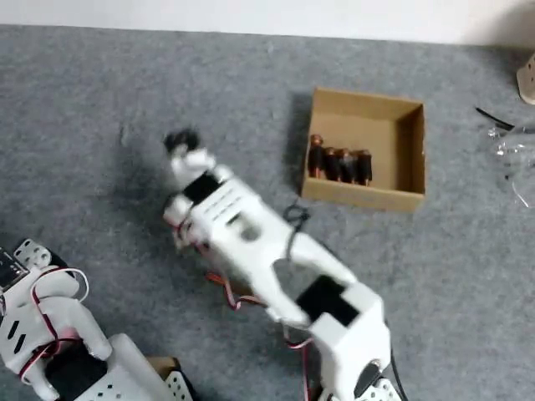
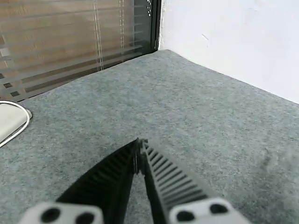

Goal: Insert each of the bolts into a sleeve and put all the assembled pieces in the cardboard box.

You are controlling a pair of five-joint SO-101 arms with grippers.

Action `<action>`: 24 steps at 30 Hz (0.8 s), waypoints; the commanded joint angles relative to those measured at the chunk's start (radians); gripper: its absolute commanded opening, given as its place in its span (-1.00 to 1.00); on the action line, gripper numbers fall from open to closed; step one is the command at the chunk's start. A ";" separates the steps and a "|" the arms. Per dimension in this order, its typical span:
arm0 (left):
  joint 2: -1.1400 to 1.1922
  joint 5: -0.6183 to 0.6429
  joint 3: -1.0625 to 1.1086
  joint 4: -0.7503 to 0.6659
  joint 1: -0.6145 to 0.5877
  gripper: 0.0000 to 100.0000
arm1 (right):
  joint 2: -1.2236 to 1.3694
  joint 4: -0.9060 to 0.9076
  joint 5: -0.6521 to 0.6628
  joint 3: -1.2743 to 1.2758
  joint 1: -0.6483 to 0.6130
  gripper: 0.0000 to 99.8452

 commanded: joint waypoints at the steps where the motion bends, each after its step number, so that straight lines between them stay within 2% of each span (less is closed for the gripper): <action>1: -0.007 0.003 -0.042 0.003 0.061 -0.95 | -0.197 0.088 0.072 -0.119 0.081 -0.99; 8: -0.007 0.000 -0.002 0.002 0.160 -0.95 | -0.470 0.145 0.161 -0.147 0.216 -0.99; 15: -0.007 -0.015 -0.002 0.043 0.315 -0.95 | -0.685 0.236 0.172 -0.147 0.357 -0.99; 20: -0.007 -0.245 -0.001 0.110 0.527 -0.96 | -0.809 0.289 0.172 -0.143 0.475 -0.99; 24: -0.007 -0.361 -0.002 0.172 0.707 -0.96 | -0.921 0.289 0.173 -0.042 0.521 -0.99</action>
